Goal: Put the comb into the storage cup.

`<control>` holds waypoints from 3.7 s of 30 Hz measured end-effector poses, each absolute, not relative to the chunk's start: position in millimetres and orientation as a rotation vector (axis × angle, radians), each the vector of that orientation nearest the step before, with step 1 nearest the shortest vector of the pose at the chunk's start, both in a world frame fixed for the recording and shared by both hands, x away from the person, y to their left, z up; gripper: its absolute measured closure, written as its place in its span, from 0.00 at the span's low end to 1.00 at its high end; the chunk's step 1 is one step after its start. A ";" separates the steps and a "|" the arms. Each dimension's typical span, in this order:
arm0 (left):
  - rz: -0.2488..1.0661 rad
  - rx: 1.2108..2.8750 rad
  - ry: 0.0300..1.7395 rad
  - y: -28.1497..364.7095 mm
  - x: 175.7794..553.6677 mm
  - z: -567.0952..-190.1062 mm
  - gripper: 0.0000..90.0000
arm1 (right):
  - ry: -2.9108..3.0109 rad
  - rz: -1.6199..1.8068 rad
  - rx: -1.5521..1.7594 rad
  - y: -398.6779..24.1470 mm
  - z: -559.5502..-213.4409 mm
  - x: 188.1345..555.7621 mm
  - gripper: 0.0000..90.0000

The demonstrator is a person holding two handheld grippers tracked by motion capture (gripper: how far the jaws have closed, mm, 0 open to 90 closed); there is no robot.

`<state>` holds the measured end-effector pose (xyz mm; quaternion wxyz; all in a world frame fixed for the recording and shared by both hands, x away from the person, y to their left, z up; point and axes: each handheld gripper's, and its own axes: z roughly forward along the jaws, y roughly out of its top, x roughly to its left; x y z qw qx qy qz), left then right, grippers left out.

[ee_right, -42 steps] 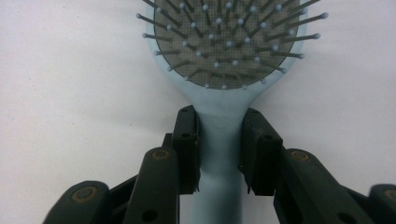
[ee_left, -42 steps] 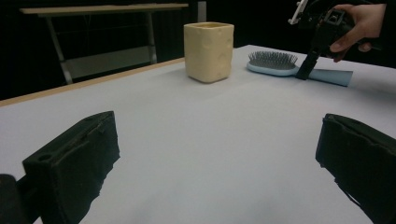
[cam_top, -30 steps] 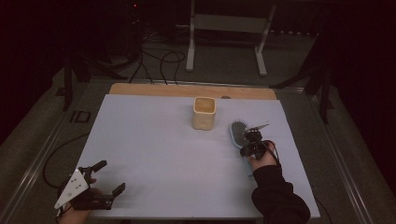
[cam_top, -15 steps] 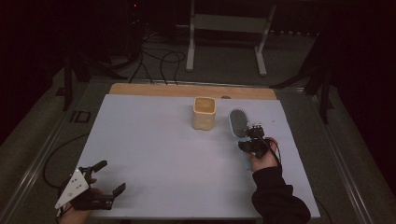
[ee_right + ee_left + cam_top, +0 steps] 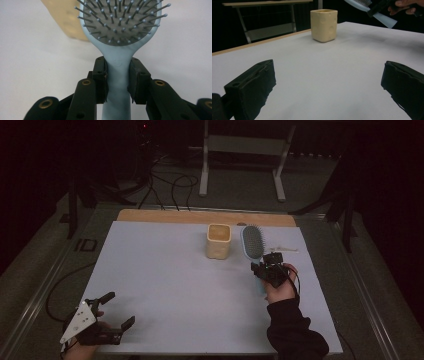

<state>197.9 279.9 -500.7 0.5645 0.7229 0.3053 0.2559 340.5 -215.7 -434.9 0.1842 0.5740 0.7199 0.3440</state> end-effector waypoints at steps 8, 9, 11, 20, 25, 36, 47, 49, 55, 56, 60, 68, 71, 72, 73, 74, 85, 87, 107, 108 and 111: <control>0.600 1.701 0.720 279.8 198.1 -501.0 0.00 | 2.025 1.060 1.510 -201.8 -416.4 346.1 0.78; 0.602 1.702 0.721 279.8 198.1 -501.0 0.00 | 2.020 1.070 1.487 -199.5 -415.3 346.6 0.78; 0.602 1.700 0.721 280.0 198.0 -500.9 0.00 | 2.022 1.118 1.428 -195.4 -414.0 347.9 0.78; 0.599 1.700 0.723 279.8 198.3 -501.3 0.00 | 2.017 1.202 1.333 -180.7 -412.2 358.6 0.78; 0.597 1.698 0.722 279.9 198.5 -501.6 0.00 | 1.995 1.334 1.272 -180.7 -408.7 364.7 0.78; 0.595 1.697 0.726 280.4 198.5 -501.6 0.00 | 1.943 1.400 1.191 -171.6 -396.7 376.3 0.78; 0.593 1.694 0.727 280.6 198.6 -501.9 0.00 | 1.919 1.456 1.085 -160.5 -390.9 380.9 0.78; 0.592 1.694 0.726 280.5 198.6 -501.8 0.00 | 1.914 1.462 1.073 -158.8 -390.7 381.0 0.78; 0.592 1.691 0.727 280.8 198.7 -501.8 0.00 | 1.865 1.503 1.039 -155.3 -390.6 381.6 0.78; 0.591 1.691 0.727 280.7 198.7 -501.8 0.00 | 1.855 1.513 1.029 -154.5 -390.8 381.7 0.78; 0.593 1.690 0.727 281.0 198.4 -501.7 0.00 | 1.839 1.544 1.002 -149.9 -391.1 382.5 0.78; 0.593 1.692 0.725 280.8 198.2 -501.6 0.00 | 1.838 1.551 0.960 -138.9 -388.0 389.7 0.78; 0.592 1.689 0.726 281.2 198.2 -501.7 0.00 | 1.820 1.557 0.965 -134.8 -384.4 394.8 0.78; 0.592 1.688 0.725 281.3 198.1 -501.7 0.00 | 1.813 1.560 0.968 -134.2 -383.3 396.0 0.78; 0.592 1.688 0.725 281.3 198.1 -501.7 0.00 | 1.813 1.560 0.968 -134.2 -383.3 396.0 0.78; 0.592 1.688 0.725 281.3 198.1 -501.7 0.00 | 1.810 1.568 0.969 -132.8 -381.3 399.1 0.78; 0.588 1.687 0.725 281.5 197.9 -501.7 0.00 | 1.807 1.574 0.997 -128.3 -379.7 416.4 0.78; 0.589 1.688 0.725 281.5 197.9 -501.6 0.00 | 1.806 1.581 1.004 -128.4 -379.7 418.1 0.78; 0.582 1.677 0.729 283.1 197.4 -501.4 0.00 | 1.798 1.564 1.023 -121.4 -384.2 445.1 0.78; 0.582 1.677 0.730 283.1 197.4 -501.5 0.00 | 1.796 1.556 1.021 -120.9 -383.9 446.1 0.78; 0.580 1.676 0.732 283.1 197.5 -501.6 0.00 | 1.791 1.556 1.018 -120.6 -382.7 449.2 0.78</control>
